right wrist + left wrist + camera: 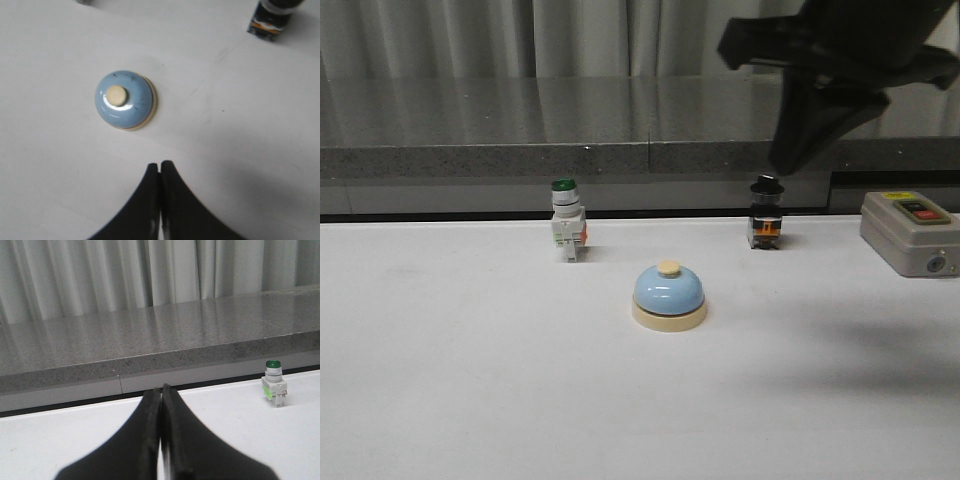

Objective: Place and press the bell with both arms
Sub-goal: 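Move the closed right gripper above the bell's cream button, then press down on the bell button with the right gripper tips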

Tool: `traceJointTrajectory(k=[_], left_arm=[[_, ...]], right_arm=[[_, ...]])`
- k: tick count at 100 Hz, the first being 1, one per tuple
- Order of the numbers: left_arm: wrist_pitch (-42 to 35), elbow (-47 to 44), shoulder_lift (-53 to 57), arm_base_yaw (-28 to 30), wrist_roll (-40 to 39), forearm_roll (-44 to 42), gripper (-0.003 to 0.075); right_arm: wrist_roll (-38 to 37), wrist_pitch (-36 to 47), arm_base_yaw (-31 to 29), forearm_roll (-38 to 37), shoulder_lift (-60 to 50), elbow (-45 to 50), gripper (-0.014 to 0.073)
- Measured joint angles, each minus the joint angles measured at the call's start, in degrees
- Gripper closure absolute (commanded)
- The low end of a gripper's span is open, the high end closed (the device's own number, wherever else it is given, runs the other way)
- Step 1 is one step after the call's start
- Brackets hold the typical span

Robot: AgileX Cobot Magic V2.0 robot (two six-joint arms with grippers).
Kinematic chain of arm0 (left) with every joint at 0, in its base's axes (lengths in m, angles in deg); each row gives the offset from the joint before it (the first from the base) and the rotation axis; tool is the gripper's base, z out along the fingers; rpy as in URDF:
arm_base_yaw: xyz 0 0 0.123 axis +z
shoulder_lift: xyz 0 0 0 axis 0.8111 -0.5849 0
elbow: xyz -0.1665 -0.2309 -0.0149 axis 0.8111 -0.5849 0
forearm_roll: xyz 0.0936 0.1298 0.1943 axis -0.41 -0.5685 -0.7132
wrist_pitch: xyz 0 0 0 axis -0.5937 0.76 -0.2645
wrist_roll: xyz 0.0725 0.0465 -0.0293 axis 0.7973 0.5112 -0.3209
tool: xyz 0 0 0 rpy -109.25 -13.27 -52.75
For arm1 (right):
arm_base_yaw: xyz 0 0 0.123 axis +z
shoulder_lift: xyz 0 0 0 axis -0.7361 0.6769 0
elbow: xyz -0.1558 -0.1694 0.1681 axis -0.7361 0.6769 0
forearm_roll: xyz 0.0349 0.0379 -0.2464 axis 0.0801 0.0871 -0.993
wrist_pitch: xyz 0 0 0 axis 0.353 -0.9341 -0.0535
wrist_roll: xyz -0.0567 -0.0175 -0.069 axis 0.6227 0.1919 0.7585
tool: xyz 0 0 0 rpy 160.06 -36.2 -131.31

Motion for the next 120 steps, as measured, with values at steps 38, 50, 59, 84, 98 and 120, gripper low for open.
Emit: traceJointTrajectory(k=[38, 50, 59, 84, 98, 120], left_arm=[[0.00, 0.00, 0.00, 0.00, 0.00, 0.00, 0.0740], [0.00, 0.00, 0.00, 0.00, 0.00, 0.00, 0.0739], [0.00, 0.00, 0.00, 0.00, 0.00, 0.00, 0.0740], [0.00, 0.00, 0.00, 0.00, 0.00, 0.00, 0.0740], [0.00, 0.00, 0.00, 0.00, 0.00, 0.00, 0.0739], [0.00, 0.00, 0.00, 0.00, 0.00, 0.00, 0.0740]], right_arm=[[0.00, 0.23, 4.94, 0.12, 14.33, -10.43, 0.0664], [0.00, 0.33, 5.30, 0.22, 17.29, -12.41, 0.0664], [0.17, 0.33, 5.30, 0.22, 18.95, -12.98, 0.0664], [1.22, 0.72, 5.30, 0.22, 21.79, -13.56, 0.0664], [1.35, 0.98, 5.30, 0.22, 22.44, -13.56, 0.0664], [1.35, 1.57, 5.30, 0.22, 22.44, -13.56, 0.0664]])
